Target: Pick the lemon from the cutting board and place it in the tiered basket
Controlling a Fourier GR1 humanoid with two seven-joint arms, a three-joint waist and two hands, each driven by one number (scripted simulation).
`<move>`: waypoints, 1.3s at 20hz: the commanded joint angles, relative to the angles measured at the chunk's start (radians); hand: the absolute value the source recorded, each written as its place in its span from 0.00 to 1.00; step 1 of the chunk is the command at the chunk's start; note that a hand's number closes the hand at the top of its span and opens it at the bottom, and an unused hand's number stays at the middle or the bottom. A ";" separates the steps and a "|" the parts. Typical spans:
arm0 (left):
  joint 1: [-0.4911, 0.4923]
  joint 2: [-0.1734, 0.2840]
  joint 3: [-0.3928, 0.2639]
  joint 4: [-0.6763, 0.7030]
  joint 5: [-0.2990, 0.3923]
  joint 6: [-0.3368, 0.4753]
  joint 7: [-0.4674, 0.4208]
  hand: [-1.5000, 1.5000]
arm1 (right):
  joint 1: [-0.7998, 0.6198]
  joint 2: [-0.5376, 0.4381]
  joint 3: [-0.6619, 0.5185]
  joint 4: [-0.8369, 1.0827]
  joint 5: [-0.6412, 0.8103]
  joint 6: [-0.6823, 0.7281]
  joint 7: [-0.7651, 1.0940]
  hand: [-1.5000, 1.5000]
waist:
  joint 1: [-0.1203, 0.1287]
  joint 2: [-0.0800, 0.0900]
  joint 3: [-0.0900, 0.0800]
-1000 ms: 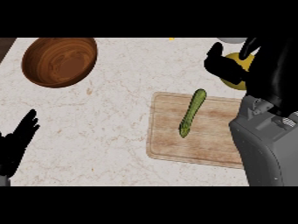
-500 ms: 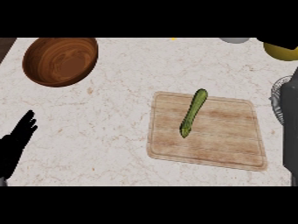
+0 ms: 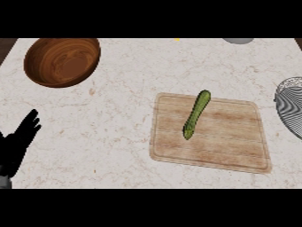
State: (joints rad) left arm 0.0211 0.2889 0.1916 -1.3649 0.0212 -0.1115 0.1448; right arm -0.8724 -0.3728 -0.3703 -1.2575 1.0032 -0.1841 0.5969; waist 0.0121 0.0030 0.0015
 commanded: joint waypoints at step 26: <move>0.056 0.002 0.033 -0.042 0.018 -0.046 -0.004 0.50 | -0.141 -0.424 0.185 0.559 0.287 0.337 -0.347 1.00 | 0.002 -0.003 -0.002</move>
State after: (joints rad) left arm 0.0476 0.2830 0.2041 -1.4052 0.0172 -0.1339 0.1629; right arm -1.0078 -0.8105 -0.1681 -0.7261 1.3013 0.0767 0.2042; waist 0.0169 0.0030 -0.0003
